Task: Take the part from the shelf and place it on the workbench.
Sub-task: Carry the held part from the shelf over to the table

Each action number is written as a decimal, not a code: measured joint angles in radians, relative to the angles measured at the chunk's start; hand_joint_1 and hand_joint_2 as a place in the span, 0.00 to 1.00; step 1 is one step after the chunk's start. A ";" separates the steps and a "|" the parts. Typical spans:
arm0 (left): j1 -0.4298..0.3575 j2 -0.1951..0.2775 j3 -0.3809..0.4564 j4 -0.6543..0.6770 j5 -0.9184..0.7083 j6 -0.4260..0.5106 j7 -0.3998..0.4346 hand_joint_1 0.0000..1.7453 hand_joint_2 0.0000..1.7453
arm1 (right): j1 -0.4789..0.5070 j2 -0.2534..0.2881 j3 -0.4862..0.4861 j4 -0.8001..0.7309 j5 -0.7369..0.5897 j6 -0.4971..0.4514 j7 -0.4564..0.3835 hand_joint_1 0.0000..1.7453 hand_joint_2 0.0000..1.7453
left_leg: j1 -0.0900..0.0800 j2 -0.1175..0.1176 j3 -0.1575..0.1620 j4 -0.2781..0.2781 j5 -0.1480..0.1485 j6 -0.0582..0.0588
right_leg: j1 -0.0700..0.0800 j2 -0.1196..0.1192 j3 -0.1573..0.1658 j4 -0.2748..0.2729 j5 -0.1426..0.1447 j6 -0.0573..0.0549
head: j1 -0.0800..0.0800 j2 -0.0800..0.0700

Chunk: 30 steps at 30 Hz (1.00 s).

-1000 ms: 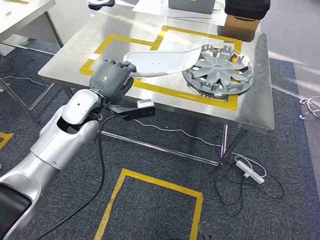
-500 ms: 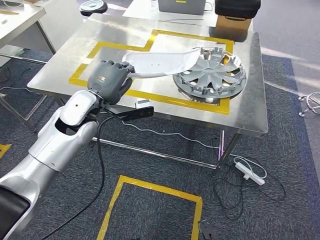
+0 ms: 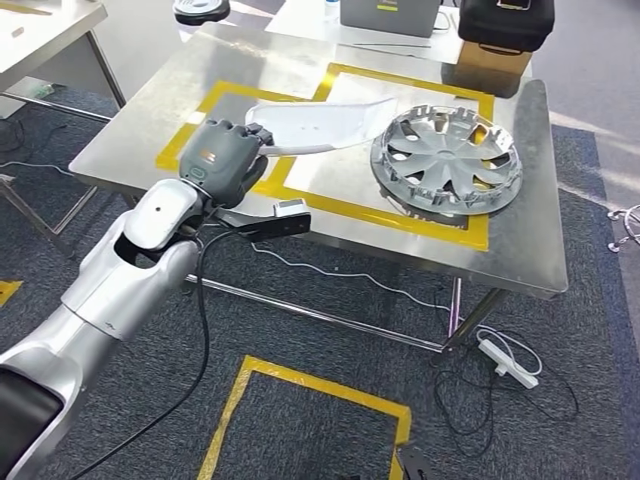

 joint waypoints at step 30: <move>0.013 0.012 0.000 -0.003 -0.010 -0.004 0.000 1.00 1.00 | -0.006 0.006 0.005 0.000 0.008 0.000 -0.001 0.00 1.00 | 0.001 0.001 -0.018 -0.019 0.025 0.001 | 0.003 0.001 -0.011 0.059 -0.055 0.009 | -0.003 0.000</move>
